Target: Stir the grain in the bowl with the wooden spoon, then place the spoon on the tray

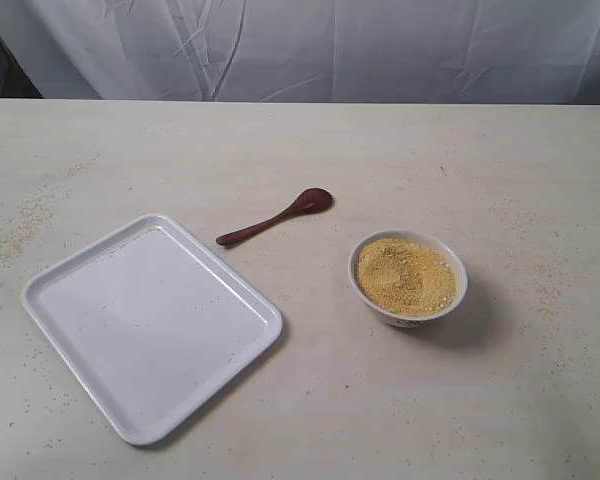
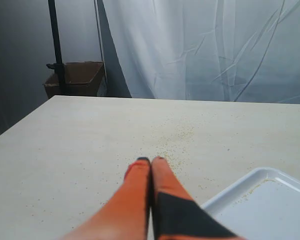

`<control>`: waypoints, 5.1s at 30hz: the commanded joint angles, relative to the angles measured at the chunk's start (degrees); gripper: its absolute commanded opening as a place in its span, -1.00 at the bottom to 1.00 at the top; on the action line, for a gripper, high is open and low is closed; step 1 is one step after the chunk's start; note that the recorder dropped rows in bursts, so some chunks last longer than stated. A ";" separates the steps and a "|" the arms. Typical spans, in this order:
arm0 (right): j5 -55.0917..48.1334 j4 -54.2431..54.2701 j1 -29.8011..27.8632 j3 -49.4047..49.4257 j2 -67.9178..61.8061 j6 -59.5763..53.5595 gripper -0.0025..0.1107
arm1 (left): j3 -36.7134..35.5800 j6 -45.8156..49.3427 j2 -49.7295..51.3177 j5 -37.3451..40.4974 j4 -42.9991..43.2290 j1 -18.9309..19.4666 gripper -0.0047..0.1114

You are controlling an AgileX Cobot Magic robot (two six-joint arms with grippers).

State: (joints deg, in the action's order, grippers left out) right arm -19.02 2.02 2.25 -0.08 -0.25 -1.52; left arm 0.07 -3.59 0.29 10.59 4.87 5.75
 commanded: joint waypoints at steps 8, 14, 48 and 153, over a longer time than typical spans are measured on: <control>0.35 -0.05 0.24 0.08 0.25 0.06 -0.97 | -0.07 -0.29 -0.29 -0.18 0.12 -0.28 -0.92; 0.46 -0.05 0.24 0.08 0.25 0.06 -0.97 | -0.07 -0.29 -0.29 -0.18 0.12 -0.28 -0.92; 0.36 -0.05 0.24 0.08 0.25 0.06 -0.97 | -0.07 -0.29 -0.29 -2.85 0.12 -0.28 -0.92; 0.34 -0.02 0.24 0.08 0.25 0.06 -0.97 | 82.26 -74.02 125.04 -46.63 95.08 -29.29 -0.92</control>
State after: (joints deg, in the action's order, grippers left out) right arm -19.02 2.02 2.25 -0.08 -0.25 -1.42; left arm 82.59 -76.31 127.20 -33.40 99.41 -23.45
